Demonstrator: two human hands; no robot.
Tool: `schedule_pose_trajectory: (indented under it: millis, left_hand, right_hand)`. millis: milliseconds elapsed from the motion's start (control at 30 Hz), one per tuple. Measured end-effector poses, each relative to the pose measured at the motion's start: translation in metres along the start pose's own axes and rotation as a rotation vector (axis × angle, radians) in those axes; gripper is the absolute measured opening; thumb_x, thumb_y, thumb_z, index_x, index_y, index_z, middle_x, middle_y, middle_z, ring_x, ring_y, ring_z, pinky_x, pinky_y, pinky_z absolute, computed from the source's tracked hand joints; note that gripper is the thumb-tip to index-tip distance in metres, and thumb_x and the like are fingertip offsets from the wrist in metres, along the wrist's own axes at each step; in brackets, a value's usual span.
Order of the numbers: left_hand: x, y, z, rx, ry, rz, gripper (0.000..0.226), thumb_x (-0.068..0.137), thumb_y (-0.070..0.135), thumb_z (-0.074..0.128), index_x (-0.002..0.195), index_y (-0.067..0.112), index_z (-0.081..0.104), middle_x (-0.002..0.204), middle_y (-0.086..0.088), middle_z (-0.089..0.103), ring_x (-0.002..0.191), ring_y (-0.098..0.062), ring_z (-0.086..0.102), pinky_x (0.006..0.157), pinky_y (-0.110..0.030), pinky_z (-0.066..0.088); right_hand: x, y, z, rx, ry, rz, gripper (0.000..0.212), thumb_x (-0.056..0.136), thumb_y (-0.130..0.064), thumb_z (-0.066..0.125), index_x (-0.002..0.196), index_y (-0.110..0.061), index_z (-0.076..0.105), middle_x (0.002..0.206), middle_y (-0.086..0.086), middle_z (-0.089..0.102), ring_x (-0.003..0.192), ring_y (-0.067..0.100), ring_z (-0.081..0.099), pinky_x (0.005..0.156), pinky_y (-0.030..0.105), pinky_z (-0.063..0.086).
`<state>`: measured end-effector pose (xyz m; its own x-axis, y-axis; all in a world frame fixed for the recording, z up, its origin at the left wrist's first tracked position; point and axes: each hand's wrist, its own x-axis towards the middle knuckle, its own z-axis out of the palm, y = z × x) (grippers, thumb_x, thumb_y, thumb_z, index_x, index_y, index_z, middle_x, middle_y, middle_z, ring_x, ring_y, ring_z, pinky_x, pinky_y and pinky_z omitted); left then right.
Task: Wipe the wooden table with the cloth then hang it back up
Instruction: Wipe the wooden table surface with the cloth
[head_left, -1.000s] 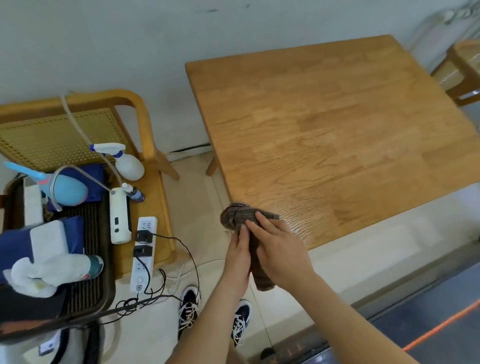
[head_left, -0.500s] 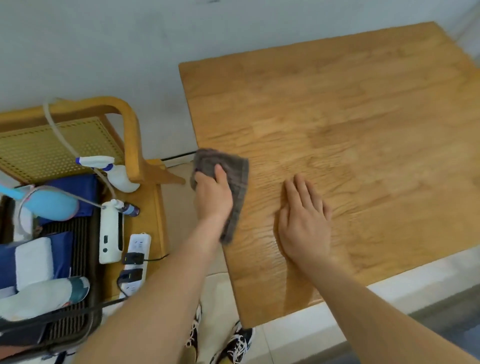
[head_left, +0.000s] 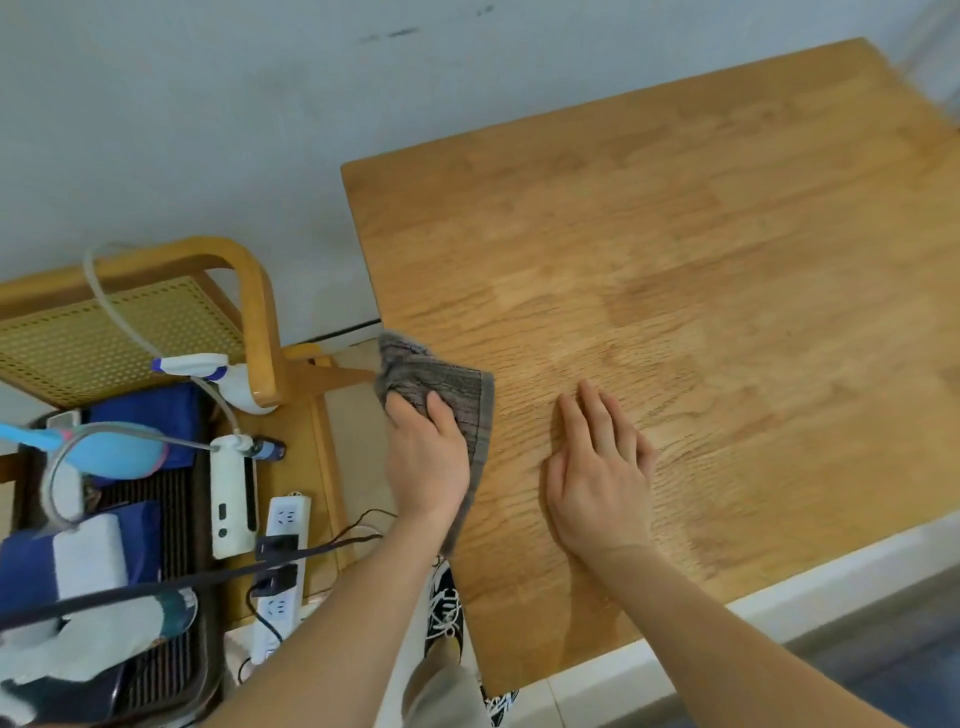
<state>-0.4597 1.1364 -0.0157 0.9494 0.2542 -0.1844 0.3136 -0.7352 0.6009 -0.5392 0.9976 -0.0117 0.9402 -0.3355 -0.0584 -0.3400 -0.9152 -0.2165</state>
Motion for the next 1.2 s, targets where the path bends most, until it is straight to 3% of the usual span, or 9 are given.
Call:
schedule_pose_trajectory:
  millis: [133,233,367,500,633,733,933,1067,1200]
  left_hand:
    - [0.007,-0.011,0.01,-0.045,0.001,0.028,0.046,0.1,0.035,0.031,0.124,-0.003,0.04,0.108,-0.022,0.06,0.083,-0.036,0.06,0.053,-0.031,0.035]
    - [0.007,-0.01,0.008,-0.113,-0.003,0.064,0.037,0.1,0.032,0.034,0.118,0.0,0.042,0.101,-0.016,0.058,0.084,-0.03,0.059,0.058,-0.027,0.037]
    - [0.014,-0.011,0.007,-0.145,-0.044,0.122,0.036,0.099,0.032,0.032,0.118,0.003,0.041,0.103,-0.011,0.056,0.085,-0.026,0.058,0.061,-0.025,0.041]
    - [0.092,0.016,0.007,-0.032,0.01,0.058,0.039,0.102,0.032,0.029,0.12,-0.001,0.041,0.103,-0.014,0.059,0.079,-0.031,0.056,0.05,-0.026,0.03]
    - [0.2,0.056,0.014,0.024,0.051,-0.008,0.044,0.103,0.034,0.023,0.124,-0.002,0.037,0.113,-0.026,0.059,0.094,-0.043,0.058,0.062,-0.039,0.035]
    - [0.253,0.079,0.015,0.061,0.035,-0.058,0.046,0.102,0.034,0.02,0.128,0.0,0.036,0.123,-0.025,0.056,0.109,-0.043,0.054,0.081,-0.045,0.041]
    - [0.286,0.095,0.014,0.106,0.061,-0.038,0.054,0.102,0.031,0.023,0.143,-0.004,0.023,0.14,-0.026,0.042,0.121,-0.043,0.047,0.093,-0.047,0.041]
    - [0.252,0.085,0.018,0.246,0.014,0.165,0.061,0.101,0.033,0.023,0.15,-0.001,0.009,0.154,-0.03,0.012,0.14,-0.043,0.02,0.111,-0.052,0.028]
    - [0.247,0.083,0.019,0.356,-0.018,0.208,0.063,0.099,0.038,0.023,0.151,0.003,0.011,0.155,-0.029,0.003,0.144,-0.041,0.008,0.118,-0.047,0.013]
  right_hand:
    - [0.004,-0.007,-0.007,0.074,0.017,0.033,0.054,0.086,-0.033,0.035,0.137,-0.018,0.047,0.144,0.003,0.043,0.134,0.026,0.037,0.103,0.045,0.029]
    - [0.069,-0.029,-0.014,0.216,0.083,0.053,0.05,0.087,-0.028,0.04,0.135,-0.018,0.046,0.139,0.005,0.044,0.126,0.029,0.042,0.101,0.048,0.035]
    - [0.166,-0.061,-0.004,0.211,0.068,0.065,0.051,0.092,-0.027,0.04,0.143,-0.019,0.035,0.152,0.008,0.031,0.138,0.03,0.029,0.11,0.049,0.026]
    - [0.167,-0.064,0.006,0.103,0.112,0.061,0.045,0.09,-0.027,0.042,0.134,-0.016,0.045,0.145,0.008,0.04,0.134,0.028,0.035,0.107,0.047,0.024]
    - [0.17,-0.066,0.004,0.107,0.094,0.063,0.045,0.088,-0.032,0.033,0.129,-0.02,0.046,0.145,0.004,0.039,0.136,0.024,0.032,0.11,0.045,0.022]
    - [0.175,-0.066,0.006,0.12,0.075,0.089,0.044,0.087,-0.034,0.031,0.127,-0.022,0.046,0.146,0.003,0.038,0.138,0.022,0.03,0.112,0.045,0.02]
    - [0.176,-0.067,0.006,0.133,0.06,0.085,0.047,0.086,-0.035,0.032,0.129,-0.022,0.047,0.146,0.003,0.039,0.138,0.022,0.029,0.11,0.044,0.02]
    - [0.173,-0.065,0.005,0.122,0.059,0.088,0.046,0.087,-0.035,0.033,0.128,-0.021,0.048,0.145,0.004,0.041,0.138,0.023,0.031,0.109,0.045,0.023]
    - [0.174,-0.064,0.004,0.126,0.046,0.069,0.045,0.088,-0.035,0.032,0.129,-0.022,0.047,0.146,0.004,0.04,0.138,0.023,0.031,0.11,0.046,0.024]
